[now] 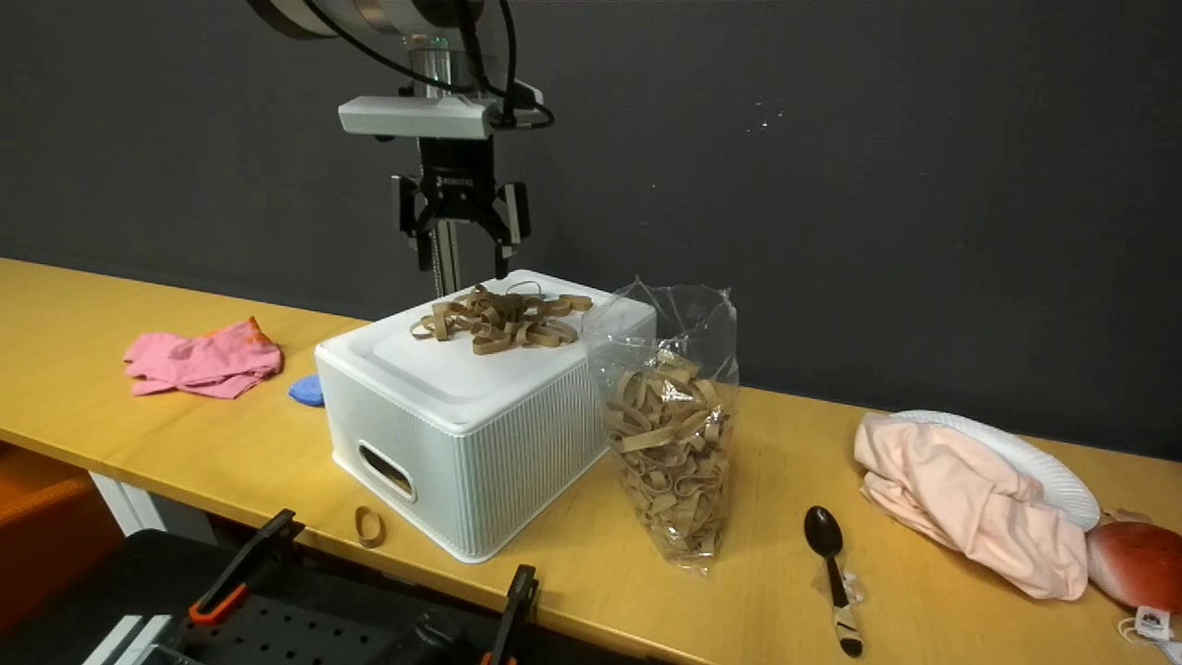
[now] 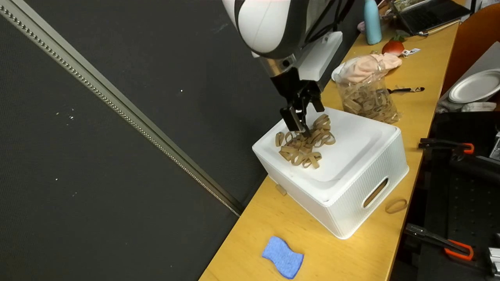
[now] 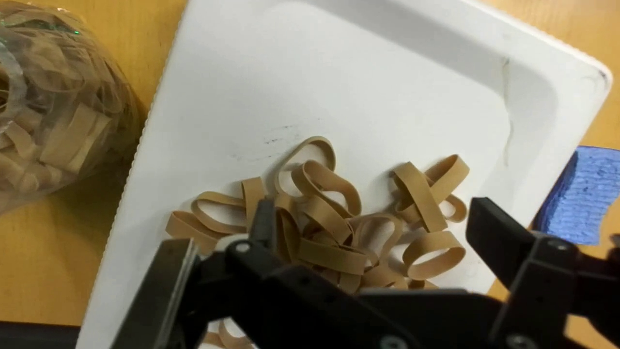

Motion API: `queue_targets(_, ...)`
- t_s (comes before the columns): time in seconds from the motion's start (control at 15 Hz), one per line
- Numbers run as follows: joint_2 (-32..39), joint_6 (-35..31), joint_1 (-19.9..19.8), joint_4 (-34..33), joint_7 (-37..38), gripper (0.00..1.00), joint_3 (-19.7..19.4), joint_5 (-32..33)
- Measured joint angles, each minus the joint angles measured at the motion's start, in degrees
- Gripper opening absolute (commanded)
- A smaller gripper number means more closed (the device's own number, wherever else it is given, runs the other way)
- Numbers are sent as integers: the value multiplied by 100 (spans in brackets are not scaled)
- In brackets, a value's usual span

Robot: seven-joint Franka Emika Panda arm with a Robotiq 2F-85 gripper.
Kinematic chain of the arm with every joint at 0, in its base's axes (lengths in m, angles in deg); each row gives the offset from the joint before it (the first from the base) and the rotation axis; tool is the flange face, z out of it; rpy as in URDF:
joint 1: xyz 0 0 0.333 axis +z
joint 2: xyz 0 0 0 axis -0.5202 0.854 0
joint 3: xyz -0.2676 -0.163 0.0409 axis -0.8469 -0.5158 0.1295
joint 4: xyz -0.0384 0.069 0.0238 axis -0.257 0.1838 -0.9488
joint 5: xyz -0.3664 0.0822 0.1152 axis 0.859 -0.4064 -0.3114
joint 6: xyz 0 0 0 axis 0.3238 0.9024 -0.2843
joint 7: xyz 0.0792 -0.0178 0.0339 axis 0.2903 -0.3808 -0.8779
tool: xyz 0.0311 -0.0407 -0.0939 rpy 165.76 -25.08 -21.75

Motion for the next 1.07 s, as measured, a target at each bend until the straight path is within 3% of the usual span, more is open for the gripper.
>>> queue_targets(1.07,1140,-231,-6,-623,-40,100,-88,377)
